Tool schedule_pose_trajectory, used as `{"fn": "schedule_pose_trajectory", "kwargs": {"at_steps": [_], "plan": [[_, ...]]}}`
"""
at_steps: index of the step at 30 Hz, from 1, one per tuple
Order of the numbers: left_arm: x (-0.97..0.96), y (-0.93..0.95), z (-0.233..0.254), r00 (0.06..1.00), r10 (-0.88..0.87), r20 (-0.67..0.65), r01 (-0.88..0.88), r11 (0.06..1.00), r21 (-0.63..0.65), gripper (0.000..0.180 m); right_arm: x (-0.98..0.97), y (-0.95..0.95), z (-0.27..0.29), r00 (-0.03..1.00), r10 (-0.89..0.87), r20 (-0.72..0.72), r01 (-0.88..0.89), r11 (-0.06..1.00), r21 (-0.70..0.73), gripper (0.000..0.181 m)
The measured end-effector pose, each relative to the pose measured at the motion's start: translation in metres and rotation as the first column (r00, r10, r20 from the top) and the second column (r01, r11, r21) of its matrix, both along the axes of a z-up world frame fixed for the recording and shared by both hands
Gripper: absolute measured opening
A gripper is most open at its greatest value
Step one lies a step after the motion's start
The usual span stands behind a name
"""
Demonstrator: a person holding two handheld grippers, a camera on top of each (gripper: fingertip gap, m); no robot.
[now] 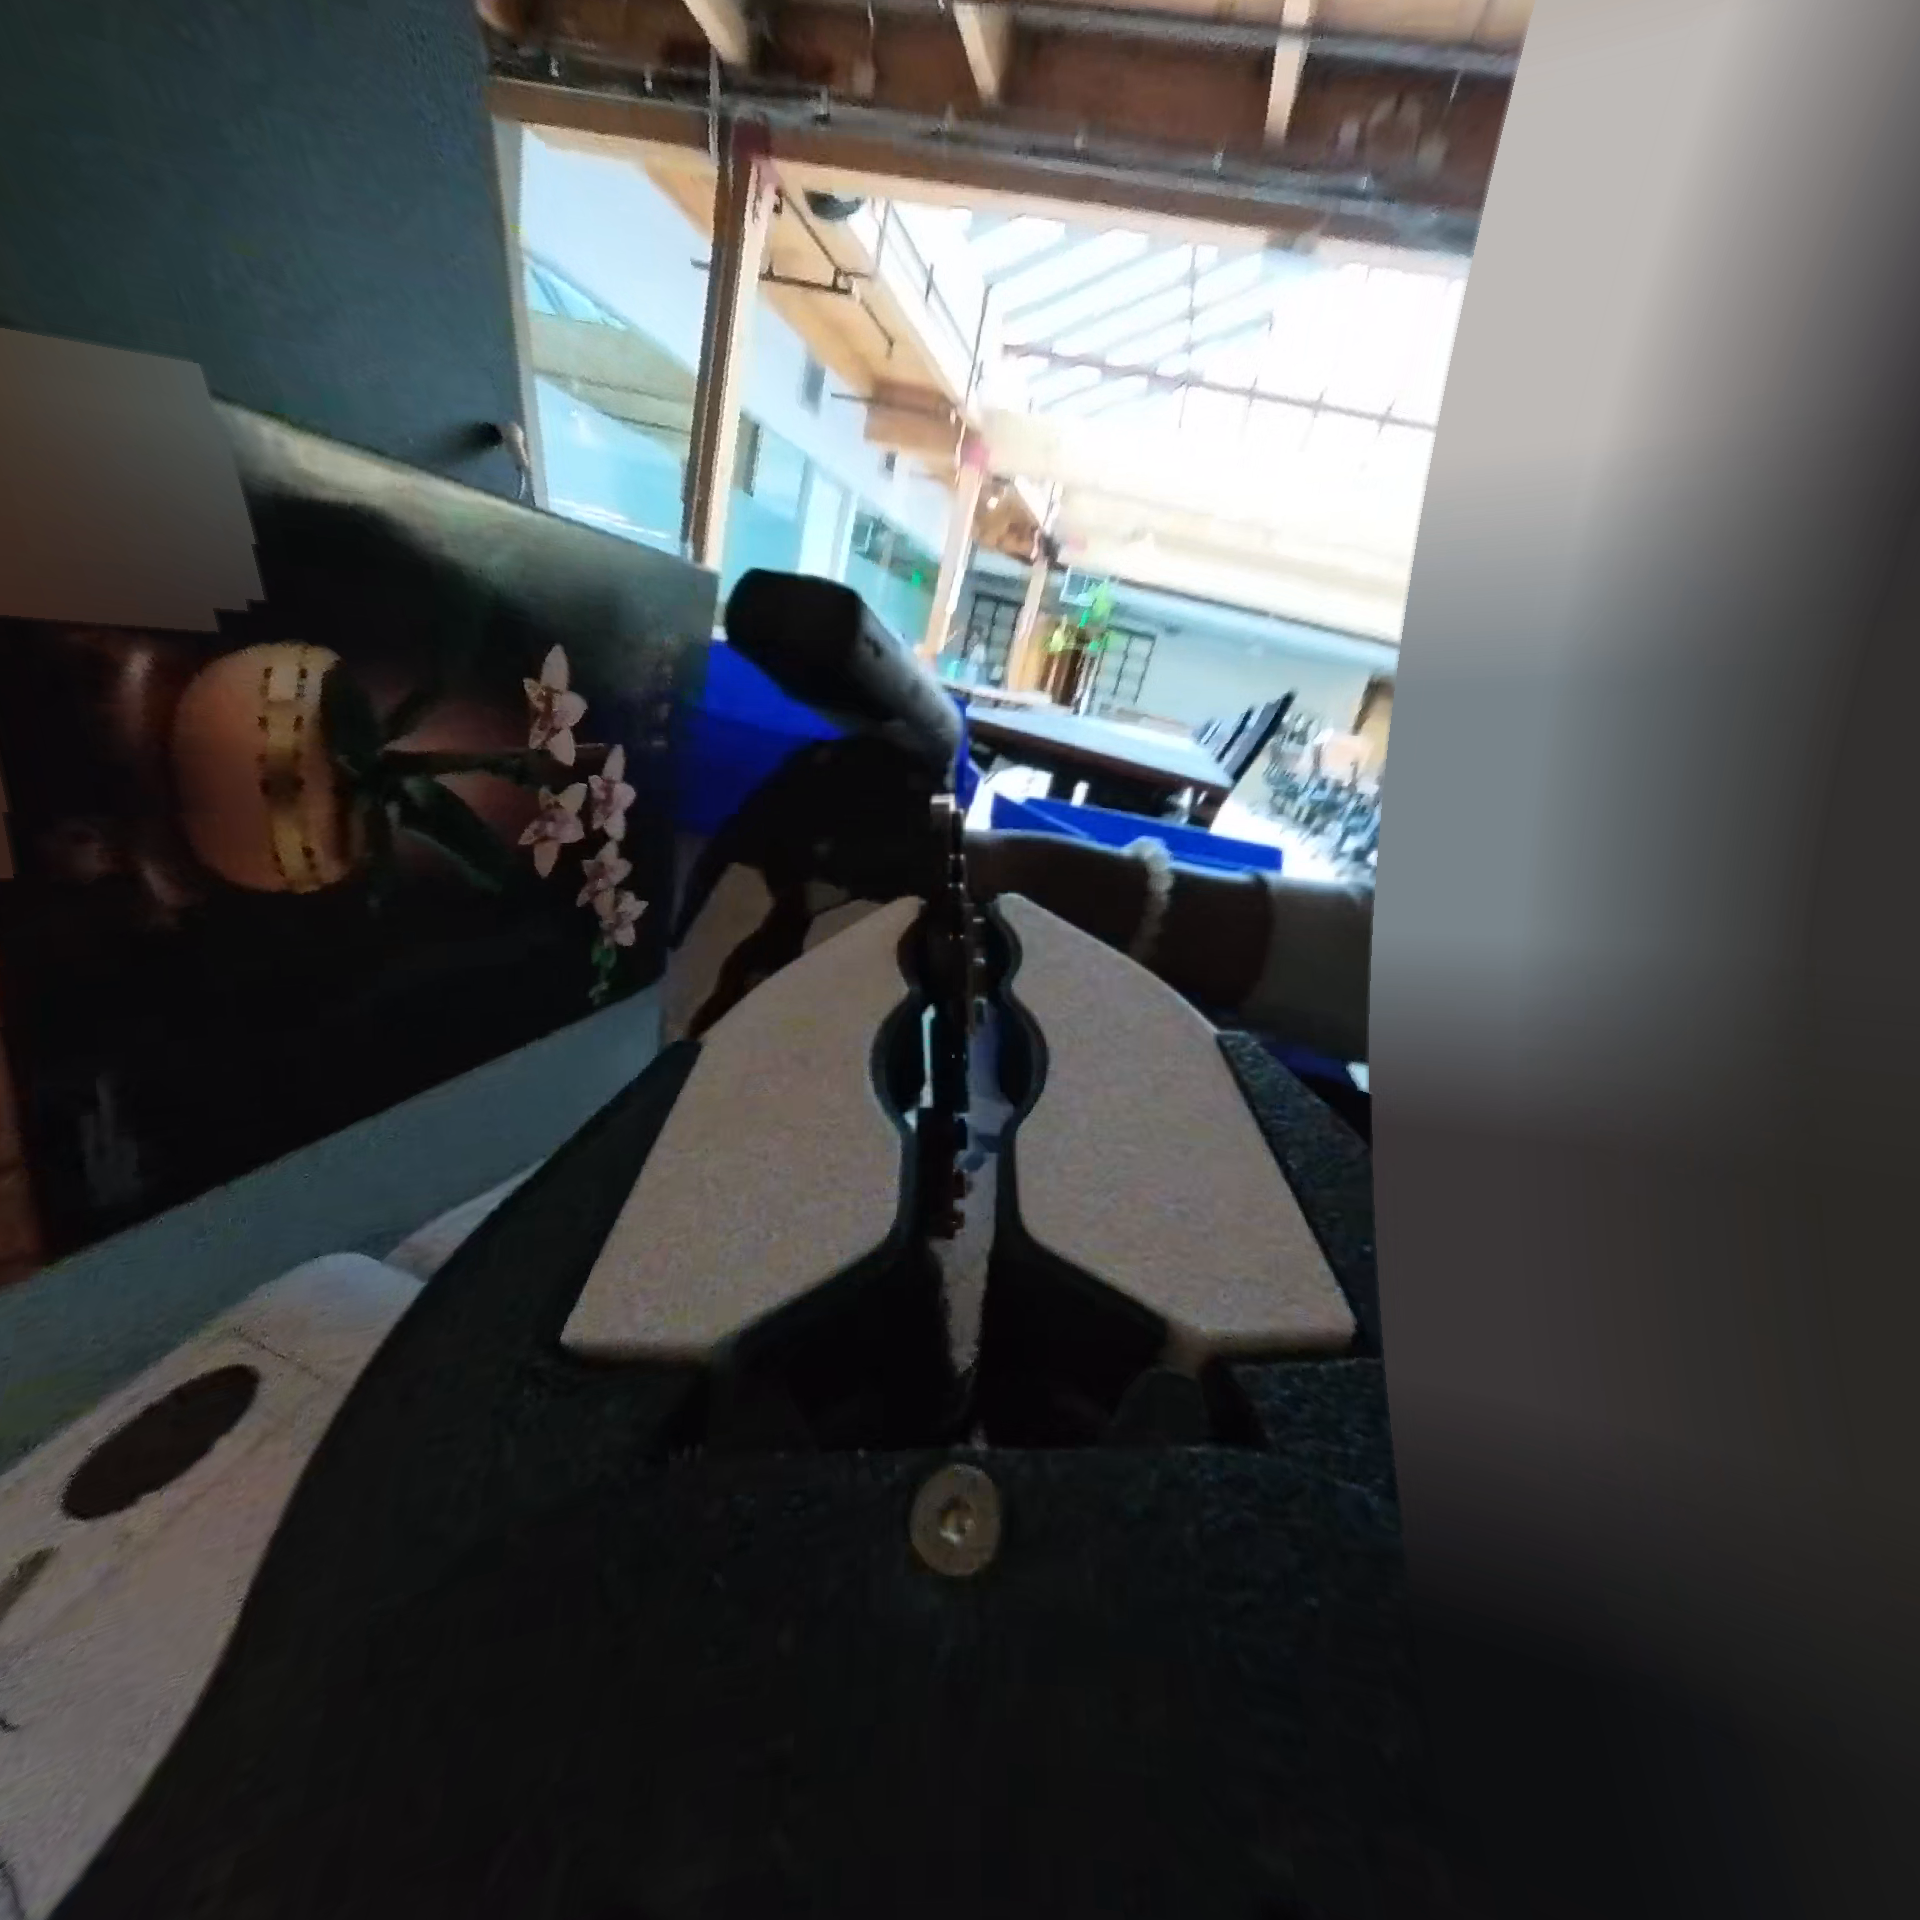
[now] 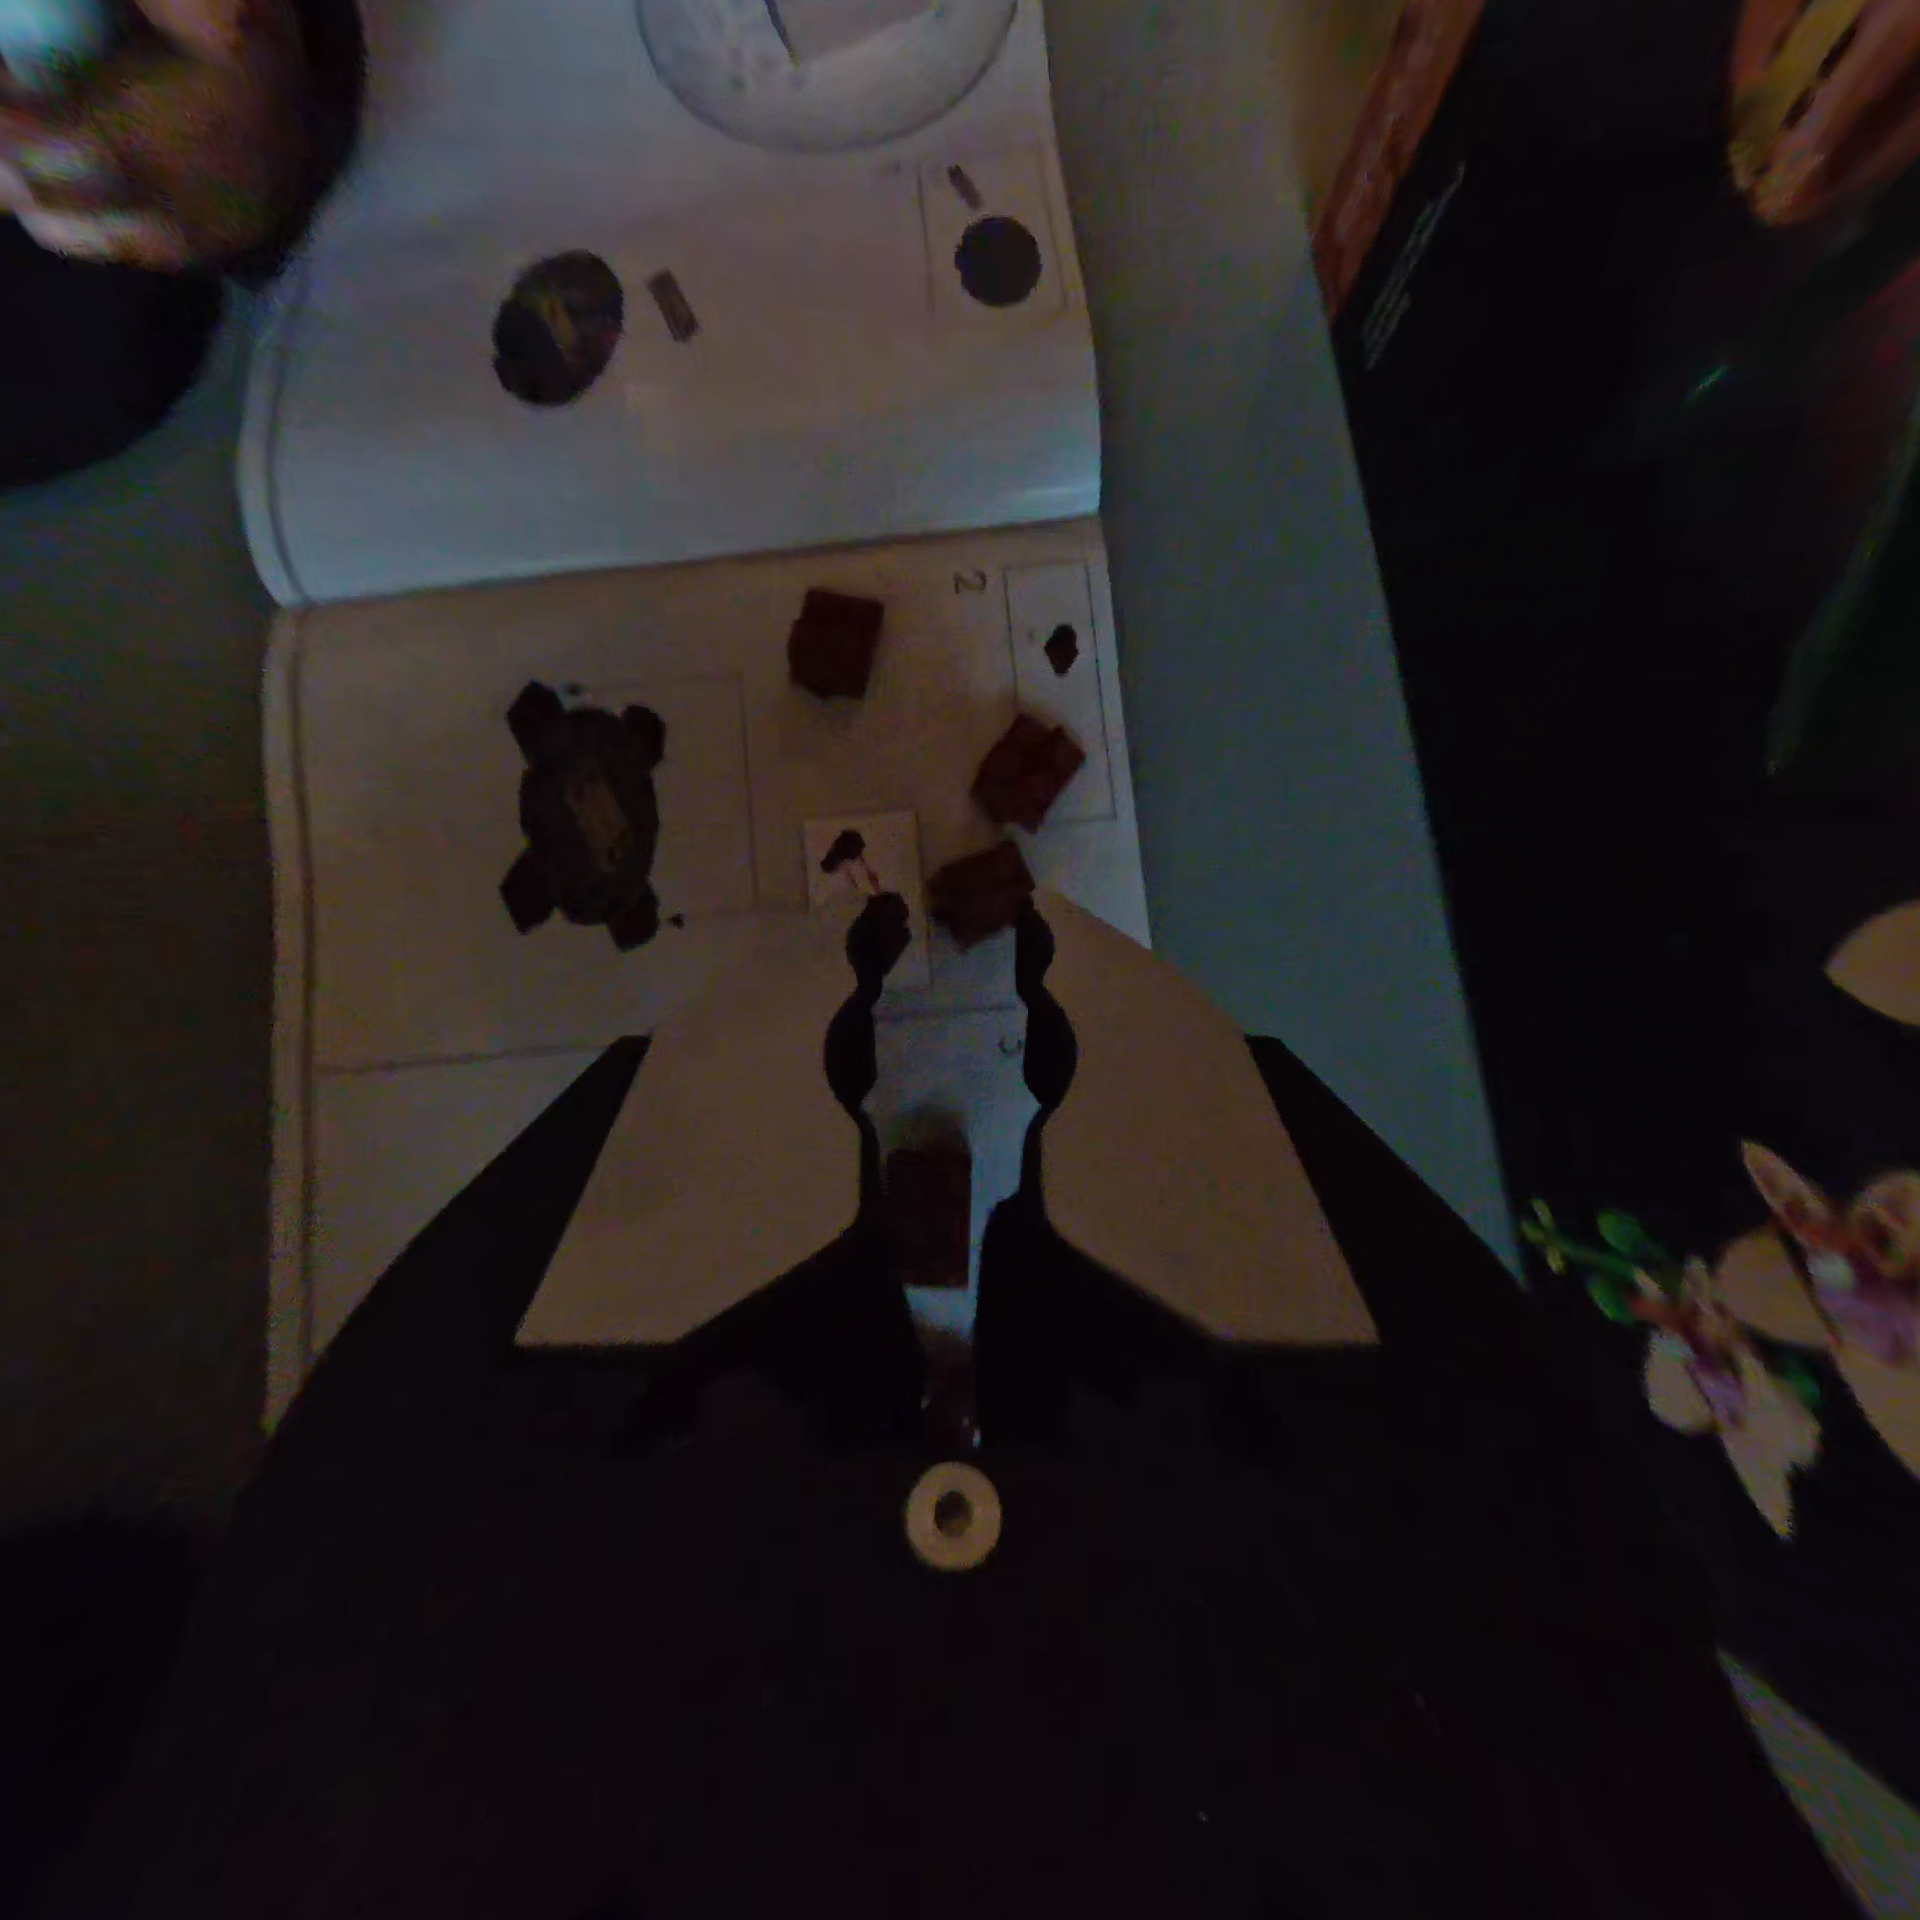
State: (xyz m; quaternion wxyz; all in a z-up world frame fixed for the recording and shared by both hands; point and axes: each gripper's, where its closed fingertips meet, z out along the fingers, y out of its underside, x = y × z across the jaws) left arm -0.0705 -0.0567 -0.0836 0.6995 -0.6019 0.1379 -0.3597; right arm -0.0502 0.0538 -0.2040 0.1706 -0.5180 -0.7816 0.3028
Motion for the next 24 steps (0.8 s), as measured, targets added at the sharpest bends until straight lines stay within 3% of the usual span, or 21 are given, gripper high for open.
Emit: {"fn": "schedule_pose_trajectory", "kwargs": {"at_steps": [2,6,13,17,21,24], "plan": [[-0.002,0.001,-0.001,1.000,-0.006,0.024,0.006,1.000,-0.005,0.007,-0.005,-0.003,-0.001,1.000,0.008,0.014,-0.006,0.996,-0.085,0.025],[0.005,0.001,-0.007,0.999,-0.035,-0.015,0.035,0.999,-0.018,0.007,-0.007,0.001,-0.008,1.000,-0.020,0.008,0.020,0.999,-0.042,0.008],[0.008,0.005,-0.016,0.995,-0.013,-0.102,0.008,0.999,-0.041,0.006,0.018,-0.022,0.014,0.998,-0.028,-0.049,0.025,0.998,-0.062,0.024],[0.011,0.005,-0.018,0.991,-0.013,-0.131,0.009,0.999,-0.034,0.007,0.024,-0.003,0.014,0.999,-0.033,-0.030,0.032,0.999,-0.038,0.006],[0.015,0.004,-0.021,0.987,-0.025,-0.156,0.020,0.999,-0.036,0.007,0.003,0.006,0.005,0.998,-0.026,-0.052,0.028,0.999,0.030,0.004],[0.016,0.004,-0.024,0.985,-0.028,-0.168,0.021,0.999,-0.047,0.007,0.005,0.003,-0.009,0.993,-0.083,0.078,0.085,0.996,-0.019,0.010]]}}
